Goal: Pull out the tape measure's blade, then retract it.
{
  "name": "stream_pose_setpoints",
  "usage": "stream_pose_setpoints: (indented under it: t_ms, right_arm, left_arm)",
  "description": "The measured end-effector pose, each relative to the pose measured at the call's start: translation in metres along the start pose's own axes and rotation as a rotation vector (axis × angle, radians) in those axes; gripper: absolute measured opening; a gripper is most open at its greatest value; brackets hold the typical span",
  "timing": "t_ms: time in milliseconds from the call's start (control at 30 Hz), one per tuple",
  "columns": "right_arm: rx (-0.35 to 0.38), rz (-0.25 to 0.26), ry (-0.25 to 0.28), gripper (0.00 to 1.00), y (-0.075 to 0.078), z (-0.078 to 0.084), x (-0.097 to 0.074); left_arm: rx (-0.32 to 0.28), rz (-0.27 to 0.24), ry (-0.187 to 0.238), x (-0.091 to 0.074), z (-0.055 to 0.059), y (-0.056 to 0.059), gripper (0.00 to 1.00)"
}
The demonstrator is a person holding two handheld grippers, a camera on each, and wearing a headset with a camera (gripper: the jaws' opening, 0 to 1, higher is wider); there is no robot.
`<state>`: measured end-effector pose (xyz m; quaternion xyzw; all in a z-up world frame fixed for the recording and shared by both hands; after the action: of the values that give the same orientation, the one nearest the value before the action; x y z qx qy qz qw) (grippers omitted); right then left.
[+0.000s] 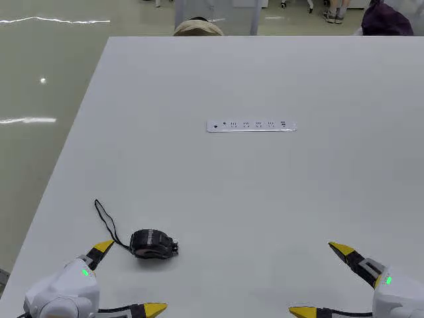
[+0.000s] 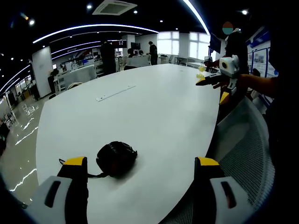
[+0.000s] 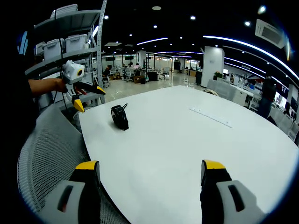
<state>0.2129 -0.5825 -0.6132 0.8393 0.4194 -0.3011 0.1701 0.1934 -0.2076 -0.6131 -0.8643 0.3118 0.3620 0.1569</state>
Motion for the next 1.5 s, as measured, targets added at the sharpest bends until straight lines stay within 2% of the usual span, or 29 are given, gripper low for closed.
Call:
stream_pose_setpoints:
  t_ms: [367,533,700,833,1167,1500]
  right_arm:
    - [-0.018,-0.027,-0.006,0.88,0.004,-0.002,0.004]
    - [-0.027,-0.042,-0.012,0.86,0.006,-0.004,0.007]
    - [-0.042,-0.06,-0.018,0.85,0.007,-0.005,0.01]
    - [-0.058,-0.072,-0.018,0.83,0.008,-0.007,0.013]
    - [-0.081,-0.095,-0.012,0.8,0.014,-0.013,0.021]
    - [-0.123,-0.145,-0.025,0.77,0.017,-0.019,0.034]
  left_arm:
    - [0.053,-0.006,-0.026,0.004,-0.009,-0.012,0.88]
    - [0.058,-0.001,-0.019,0.007,-0.015,-0.016,0.86]
    - [0.078,0.029,-0.039,0.013,-0.017,-0.018,0.84]
    - [0.122,0.058,-0.078,0.017,-0.017,-0.022,0.82]
    - [0.139,0.065,-0.108,0.02,-0.019,-0.039,0.79]
    - [0.177,0.109,-0.13,0.031,-0.019,-0.042,0.75]
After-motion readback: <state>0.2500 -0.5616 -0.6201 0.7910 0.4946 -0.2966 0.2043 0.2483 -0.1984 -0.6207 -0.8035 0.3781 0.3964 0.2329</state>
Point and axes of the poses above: the centre of the closed fingertips' face, and the gripper's own axes: x roughly forward along the fingers, y roughly to its right, z roughly out of its underside, the point moved 7 cm from there along -x, roughly backward along the fingers, and after that the axes turned 11 degrees about -y, right-handed, at the moved point
